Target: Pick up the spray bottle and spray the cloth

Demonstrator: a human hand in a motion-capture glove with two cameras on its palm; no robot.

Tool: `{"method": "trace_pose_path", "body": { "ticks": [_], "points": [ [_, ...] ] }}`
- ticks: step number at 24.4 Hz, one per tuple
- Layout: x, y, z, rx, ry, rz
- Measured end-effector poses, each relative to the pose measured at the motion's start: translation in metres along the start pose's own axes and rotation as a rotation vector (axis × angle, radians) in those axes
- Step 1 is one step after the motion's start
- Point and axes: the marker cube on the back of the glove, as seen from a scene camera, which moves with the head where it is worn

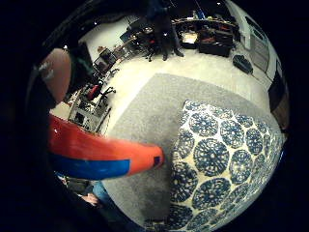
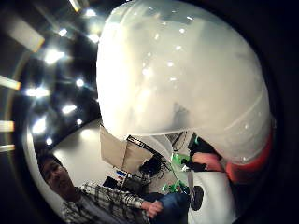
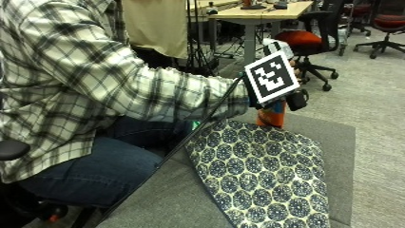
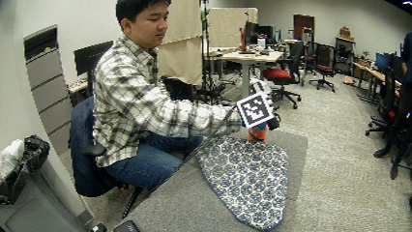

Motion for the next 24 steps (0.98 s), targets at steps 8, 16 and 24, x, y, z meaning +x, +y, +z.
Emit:
{"method": "trace_pose_path", "body": {
  "ticks": [8,16,24],
  "points": [
    [0.009,0.008,-0.010,-0.117,0.110,0.031],
    [0.010,0.019,-0.033,-0.201,0.265,0.026],
    [0.006,0.049,-0.097,-0.256,0.531,0.006]
  ]
}}
